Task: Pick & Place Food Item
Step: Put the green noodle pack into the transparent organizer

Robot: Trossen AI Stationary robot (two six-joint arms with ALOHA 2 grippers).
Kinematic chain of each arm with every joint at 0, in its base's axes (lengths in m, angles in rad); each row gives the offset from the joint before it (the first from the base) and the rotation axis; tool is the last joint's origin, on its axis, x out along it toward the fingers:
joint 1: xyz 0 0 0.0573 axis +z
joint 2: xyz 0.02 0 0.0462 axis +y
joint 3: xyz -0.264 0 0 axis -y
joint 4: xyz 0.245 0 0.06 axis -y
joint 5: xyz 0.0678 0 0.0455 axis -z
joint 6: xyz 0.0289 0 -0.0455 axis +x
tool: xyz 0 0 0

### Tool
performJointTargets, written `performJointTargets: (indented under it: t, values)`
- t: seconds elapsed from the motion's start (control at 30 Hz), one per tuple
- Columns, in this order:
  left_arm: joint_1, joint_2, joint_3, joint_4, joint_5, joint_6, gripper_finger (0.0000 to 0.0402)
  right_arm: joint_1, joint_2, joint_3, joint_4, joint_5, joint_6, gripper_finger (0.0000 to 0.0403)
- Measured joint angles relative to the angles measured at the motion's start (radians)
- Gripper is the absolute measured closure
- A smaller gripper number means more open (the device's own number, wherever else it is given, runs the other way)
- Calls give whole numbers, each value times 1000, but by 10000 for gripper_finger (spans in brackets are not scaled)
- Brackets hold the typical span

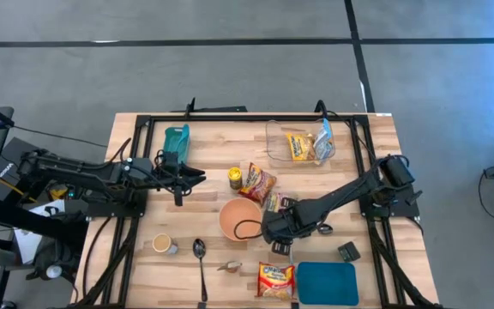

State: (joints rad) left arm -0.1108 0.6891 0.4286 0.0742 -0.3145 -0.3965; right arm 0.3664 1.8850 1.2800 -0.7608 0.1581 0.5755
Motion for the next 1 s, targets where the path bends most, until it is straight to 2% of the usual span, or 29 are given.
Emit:
performJointTargets:
  t: [0.43, 0.83, 1.0]
  values:
    - [0, 0, 0, -6, 0, 0, 309, -2, 2, -3, -73, 53, 27, 241]
    - [0, 0, 0, -6, 0, 0, 309, -17, 2, -3, -103, 95, 28, 324]
    - [0, 0, 0, -6, 0, 0, 309, -23, 2, -3, -94, 81, 28, 338]
